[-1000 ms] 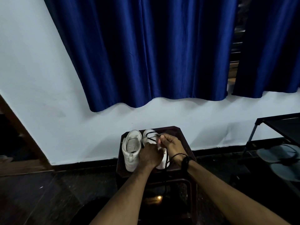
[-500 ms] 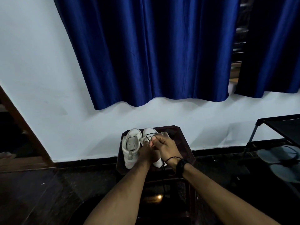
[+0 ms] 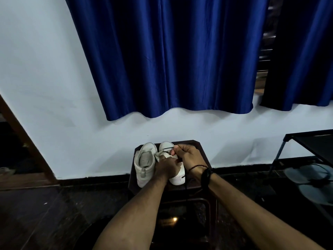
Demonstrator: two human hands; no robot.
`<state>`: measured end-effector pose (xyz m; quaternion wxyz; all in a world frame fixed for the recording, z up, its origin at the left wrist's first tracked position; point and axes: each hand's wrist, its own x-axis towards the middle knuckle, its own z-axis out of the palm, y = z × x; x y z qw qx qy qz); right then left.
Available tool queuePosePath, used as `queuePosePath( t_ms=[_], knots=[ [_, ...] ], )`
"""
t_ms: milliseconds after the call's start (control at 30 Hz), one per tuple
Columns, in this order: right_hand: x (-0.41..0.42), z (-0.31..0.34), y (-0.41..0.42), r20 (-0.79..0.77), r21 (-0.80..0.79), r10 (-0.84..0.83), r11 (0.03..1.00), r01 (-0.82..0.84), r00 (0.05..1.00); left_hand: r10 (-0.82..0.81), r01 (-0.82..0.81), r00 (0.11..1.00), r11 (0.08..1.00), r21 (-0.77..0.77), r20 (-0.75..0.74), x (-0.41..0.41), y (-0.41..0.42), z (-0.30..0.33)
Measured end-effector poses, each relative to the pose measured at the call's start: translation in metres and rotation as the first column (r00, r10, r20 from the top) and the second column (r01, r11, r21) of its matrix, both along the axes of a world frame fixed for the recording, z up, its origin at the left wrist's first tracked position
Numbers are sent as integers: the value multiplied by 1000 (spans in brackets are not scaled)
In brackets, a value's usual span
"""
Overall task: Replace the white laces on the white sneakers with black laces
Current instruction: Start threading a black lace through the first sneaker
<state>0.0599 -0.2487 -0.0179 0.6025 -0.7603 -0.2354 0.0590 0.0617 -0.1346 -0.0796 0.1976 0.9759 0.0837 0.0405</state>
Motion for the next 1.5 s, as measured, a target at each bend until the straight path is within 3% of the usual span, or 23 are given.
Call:
queuePosePath(
  t_ms=[67,133,267,367,433,500,600,700,867,1033,1233,1500],
  knots=[
    [4,11,-2,118,-97,-99,989,111,988,-110,106,994,985,138,21,1,0,2],
    [12,23,-3,141,-182,-122,972,147,982,-123,113,992,972,206,39,6,4,-3],
    [10,57,-7,-266,-154,41,985,-85,963,34,-32,994,999,-21,105,12,19,-19],
    [2,91,-17,-343,-169,111,970,-177,933,173,-85,937,955,-283,302,-14,5,2],
    [-3,112,-25,-375,-154,145,964,-216,916,319,-98,813,899,-426,486,-30,-3,22],
    [-8,133,-30,-382,-159,182,953,-258,906,350,2,751,847,-532,560,-34,-3,48],
    [-16,160,-29,-369,-104,231,952,-286,900,216,224,795,764,-605,567,-37,-4,113],
    [-24,187,-29,-340,10,310,945,-326,888,134,409,801,589,-697,584,-51,-11,175],
    [-42,233,-33,-319,202,400,914,-351,859,190,399,787,568,-720,586,-65,-10,209],
    [-65,270,-36,-288,273,441,889,-368,850,365,391,677,557,-732,639,-89,-13,235],
    [-87,293,-35,-285,330,445,877,-349,849,177,543,699,498,-676,693,-117,-28,275],
    [-101,307,-41,-278,356,487,853,-382,828,166,544,688,526,-654,706,-126,-28,287]
  ],
)
